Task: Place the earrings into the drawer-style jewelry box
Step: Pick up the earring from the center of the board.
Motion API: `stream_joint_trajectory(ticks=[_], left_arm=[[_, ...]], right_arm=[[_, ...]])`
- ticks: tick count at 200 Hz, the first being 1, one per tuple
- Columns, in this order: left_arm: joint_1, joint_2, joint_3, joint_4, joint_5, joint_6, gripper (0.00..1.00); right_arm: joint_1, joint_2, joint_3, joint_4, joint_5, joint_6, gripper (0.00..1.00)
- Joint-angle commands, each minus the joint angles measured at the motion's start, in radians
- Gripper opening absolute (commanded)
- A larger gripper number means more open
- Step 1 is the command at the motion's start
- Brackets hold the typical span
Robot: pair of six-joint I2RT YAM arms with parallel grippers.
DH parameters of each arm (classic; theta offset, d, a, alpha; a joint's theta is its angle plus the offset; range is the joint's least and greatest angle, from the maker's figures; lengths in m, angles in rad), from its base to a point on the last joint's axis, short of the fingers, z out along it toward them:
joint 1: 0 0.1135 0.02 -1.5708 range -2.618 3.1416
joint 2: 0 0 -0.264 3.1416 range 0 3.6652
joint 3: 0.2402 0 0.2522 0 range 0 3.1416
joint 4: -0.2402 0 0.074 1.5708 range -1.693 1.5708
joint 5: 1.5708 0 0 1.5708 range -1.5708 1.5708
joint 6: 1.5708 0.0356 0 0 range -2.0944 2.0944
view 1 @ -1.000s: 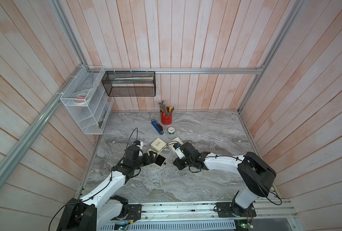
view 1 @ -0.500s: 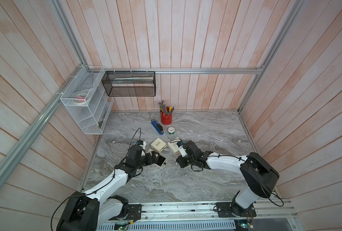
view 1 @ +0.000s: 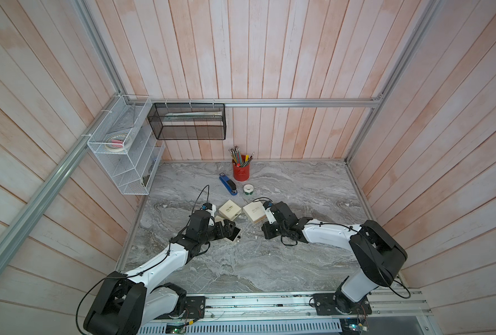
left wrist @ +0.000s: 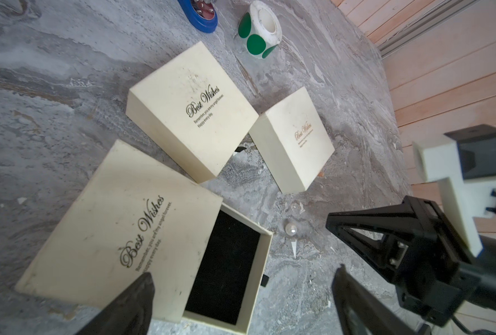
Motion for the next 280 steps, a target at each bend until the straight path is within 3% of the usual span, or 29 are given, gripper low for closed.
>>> stream_joint_trajectory(ticks=[1,5,9,22,35,66,107,173,212,255,280], left_arm=[[-0.008,0.008,0.025,0.032,-0.013,0.008,0.96],[-0.009,0.011,0.026,0.036,-0.010,0.008,0.96],[-0.009,0.013,0.027,0.039,-0.008,0.007,0.96],[-0.014,0.019,0.028,0.039,-0.009,0.007,0.96],[-0.014,0.022,0.024,0.049,-0.008,0.006,0.96],[-0.014,0.012,0.025,0.070,0.003,0.011,0.97],[-0.014,-0.002,-0.027,0.202,0.096,-0.018,1.00],[0.012,-0.186,-0.135,0.134,-0.068,-0.074,1.00],[0.073,-0.250,-0.139,0.044,-0.073,-0.054,1.00],[0.109,-0.300,-0.170,0.046,-0.051,-0.059,1.00],[0.109,-0.282,-0.163,0.035,-0.047,-0.042,1.00]], right_arm=[[-0.005,-0.015,0.003,-0.007,0.014,0.014,0.14],[0.003,-0.017,0.003,-0.020,0.092,0.024,0.11],[0.003,-0.015,0.004,-0.017,0.094,0.013,0.10],[-0.030,-0.018,-0.004,0.016,-0.109,-0.007,0.14],[-0.028,-0.045,-0.033,0.053,-0.022,0.018,0.12],[-0.018,-0.026,0.006,-0.016,-0.004,-0.035,0.12],[0.111,0.071,0.148,-0.203,0.198,-0.158,0.17],[0.157,0.138,0.299,-0.318,0.098,-0.180,0.23],[0.168,0.172,0.302,-0.307,-0.033,-0.321,0.23],[0.169,0.202,0.327,-0.321,0.057,-0.364,0.23],[0.153,0.219,0.368,-0.352,0.137,-0.297,0.23]])
